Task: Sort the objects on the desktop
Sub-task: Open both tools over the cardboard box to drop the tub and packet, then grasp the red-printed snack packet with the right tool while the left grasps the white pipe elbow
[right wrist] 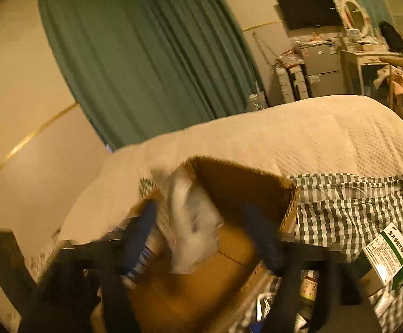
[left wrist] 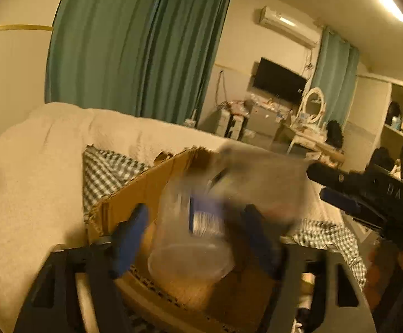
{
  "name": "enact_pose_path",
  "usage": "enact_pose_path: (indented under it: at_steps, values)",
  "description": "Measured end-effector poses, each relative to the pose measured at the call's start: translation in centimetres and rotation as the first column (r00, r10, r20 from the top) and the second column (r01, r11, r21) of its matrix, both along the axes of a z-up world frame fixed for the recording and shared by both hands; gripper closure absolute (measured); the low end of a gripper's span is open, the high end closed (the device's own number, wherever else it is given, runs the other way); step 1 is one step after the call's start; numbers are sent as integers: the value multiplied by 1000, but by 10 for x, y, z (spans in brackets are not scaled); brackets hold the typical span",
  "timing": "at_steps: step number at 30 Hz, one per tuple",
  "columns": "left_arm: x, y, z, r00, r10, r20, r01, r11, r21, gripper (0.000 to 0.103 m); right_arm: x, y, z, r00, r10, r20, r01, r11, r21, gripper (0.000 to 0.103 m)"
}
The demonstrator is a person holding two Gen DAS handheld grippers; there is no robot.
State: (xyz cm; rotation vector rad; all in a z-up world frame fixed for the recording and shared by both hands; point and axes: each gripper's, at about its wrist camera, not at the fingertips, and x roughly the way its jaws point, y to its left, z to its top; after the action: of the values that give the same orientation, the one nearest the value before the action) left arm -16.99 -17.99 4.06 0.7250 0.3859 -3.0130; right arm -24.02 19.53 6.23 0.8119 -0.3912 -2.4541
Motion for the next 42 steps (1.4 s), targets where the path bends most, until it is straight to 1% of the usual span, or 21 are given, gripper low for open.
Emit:
enact_pose_path:
  at_steps: [1, 3, 6, 12, 15, 16, 17, 18, 20, 22, 25, 26, 28, 30, 31, 33, 35, 37, 39, 40, 42]
  values:
    - [2, -1, 2, 1000, 10, -15, -10, 1000, -3, 6, 0, 2, 3, 1000, -15, -5, 15, 1000, -1, 31]
    - [7, 3, 8, 999, 6, -36, -7, 1000, -17, 6, 3, 10, 6, 1000, -21, -11, 21, 1000, 4, 31]
    - [17, 11, 15, 999, 11, -44, -13, 999, -40, 5, 26, 29, 15, 999, -27, -23, 28, 999, 28, 31]
    - [51, 40, 15, 999, -45, 21, 45, 999, -17, 5, 85, 101, 46, 994, -55, -92, 65, 992, 104, 31]
    - [67, 64, 18, 997, -66, 47, 70, 992, -101, 5, 114, 144, 50, 994, -49, -100, 63, 987, 148, 31]
    - [72, 70, 18, 996, -67, 51, 73, 990, -123, 3, 120, 154, 48, 994, -48, -99, 63, 985, 161, 31]
    - [78, 77, 16, 996, -66, 60, 73, 988, -133, 0, 129, 167, 42, 994, -48, -95, 65, 981, 183, 31]
    - [86, 84, 12, 996, -65, 69, 73, 989, -131, 0, 136, 176, 36, 995, -49, -88, 66, 977, 202, 31]
    - [100, 98, -4, 991, -78, 109, 87, 993, -83, 0, 149, 196, 14, 995, -64, -70, 79, 967, 241, 31]
    - [107, 115, -26, 977, -98, 189, 111, 992, -56, 0, 157, 210, -10, 995, -81, -53, 93, 959, 267, 31]
    - [113, 147, -60, 948, -95, 305, 127, 988, -85, 0, 165, 228, -50, 992, -125, -19, 124, 943, 309, 31]
    - [114, 155, -69, 940, -96, 328, 130, 988, -83, 0, 166, 231, -65, 990, -142, 1, 134, 938, 320, 31]
    - [114, 168, -86, 929, -92, 357, 123, 990, -65, 0, 162, 237, -87, 984, -159, 84, 125, 940, 316, 31]
    - [113, 179, -102, 917, -99, 386, 121, 992, -33, 0, 157, 240, -96, 979, -153, 134, 111, 955, 276, 31]
    - [112, 184, -109, 914, -104, 393, 122, 992, -20, 0, 154, 238, -100, 974, -163, 155, 111, 947, 300, 31]
    - [110, 195, -122, 913, -106, 393, 125, 992, -23, 6, 153, 236, -103, 972, -165, 168, 104, 941, 323, 31]
    - [103, 203, -133, 905, -119, 409, 151, 987, -47, 13, 154, 238, -118, 965, -156, 209, 84, 945, 317, 31]
    - [99, 211, -140, 897, -142, 418, 180, 982, -51, 15, 152, 239, -134, 948, -169, 269, 76, 942, 327, 31]
    - [96, 217, -143, 897, -148, 417, 194, 978, -71, 15, 148, 239, -144, 934, -163, 317, 60, 948, 311, 31]
    - [94, 219, -145, 895, -149, 421, 199, 977, -77, 19, 145, 238, -149, 928, -163, 334, 55, 949, 310, 31]
    - [91, 219, -152, 881, -160, 445, 210, 975, -66, 33, 141, 236, -158, 918, -163, 361, 45, 948, 315, 31]
